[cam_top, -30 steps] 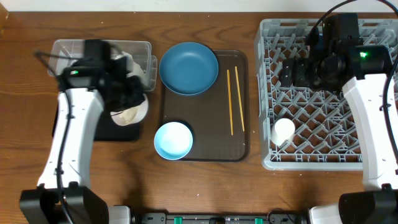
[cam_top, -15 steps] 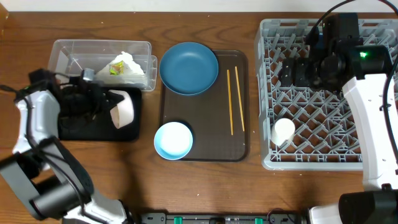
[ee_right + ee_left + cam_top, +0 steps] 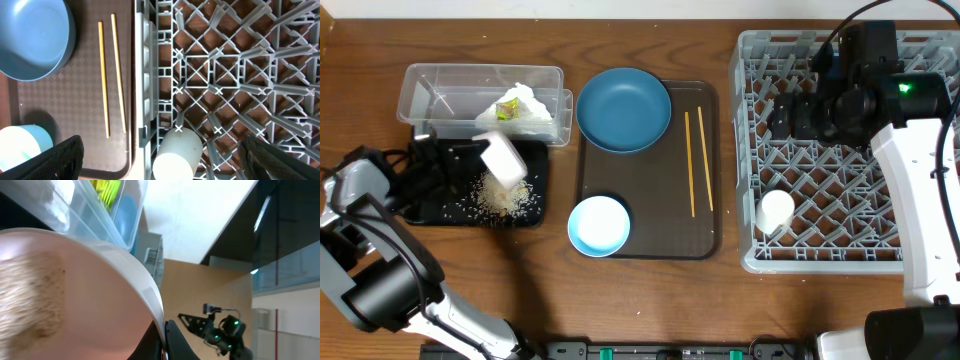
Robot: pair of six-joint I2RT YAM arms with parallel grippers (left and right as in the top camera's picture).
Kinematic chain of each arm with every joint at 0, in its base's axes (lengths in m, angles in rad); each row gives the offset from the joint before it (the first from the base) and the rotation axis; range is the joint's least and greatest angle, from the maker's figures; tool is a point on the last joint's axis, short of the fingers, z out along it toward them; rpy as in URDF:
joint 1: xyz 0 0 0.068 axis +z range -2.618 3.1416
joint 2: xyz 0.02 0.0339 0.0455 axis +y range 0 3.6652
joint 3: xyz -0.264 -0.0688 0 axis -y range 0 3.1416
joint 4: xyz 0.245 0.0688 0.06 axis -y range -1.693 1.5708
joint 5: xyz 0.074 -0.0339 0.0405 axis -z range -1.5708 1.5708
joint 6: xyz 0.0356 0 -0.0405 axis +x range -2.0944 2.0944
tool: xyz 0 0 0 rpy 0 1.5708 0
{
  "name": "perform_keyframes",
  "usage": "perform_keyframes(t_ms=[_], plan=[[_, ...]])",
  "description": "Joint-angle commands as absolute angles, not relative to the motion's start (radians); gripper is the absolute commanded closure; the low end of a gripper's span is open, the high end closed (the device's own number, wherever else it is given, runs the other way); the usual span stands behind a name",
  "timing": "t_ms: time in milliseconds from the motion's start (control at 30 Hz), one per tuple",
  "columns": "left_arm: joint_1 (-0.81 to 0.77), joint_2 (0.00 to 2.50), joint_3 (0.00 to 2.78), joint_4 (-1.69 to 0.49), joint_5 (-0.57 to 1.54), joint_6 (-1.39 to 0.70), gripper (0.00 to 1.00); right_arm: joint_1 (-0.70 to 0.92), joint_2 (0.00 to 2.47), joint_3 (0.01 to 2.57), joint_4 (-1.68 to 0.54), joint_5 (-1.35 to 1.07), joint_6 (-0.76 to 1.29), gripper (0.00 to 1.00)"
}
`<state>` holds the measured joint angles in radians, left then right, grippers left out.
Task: Sort waste into correct bins and load items into the dishwasher rack
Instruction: 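Tip the pink bowl over the black tray to pour out rice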
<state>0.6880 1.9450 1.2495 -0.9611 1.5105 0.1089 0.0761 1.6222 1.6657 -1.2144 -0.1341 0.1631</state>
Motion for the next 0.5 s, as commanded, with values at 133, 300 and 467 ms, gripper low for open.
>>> perform_keyframes(t_ms=[133,300,467], plan=[[0.72,1.951,1.247,-0.966,1.573,0.051,0.94,0.073,1.622,1.674,-1.215,-0.131,0.148,0.03],[0.72,1.951,1.247,-0.987,1.573,0.013,0.94,0.073,1.622,1.674,-1.216,-0.131,0.148,0.03],[0.72,1.951,1.247,-0.975,1.573,-0.003,0.94,0.073,1.622,1.674,-1.22,-0.131,0.148,0.03]])
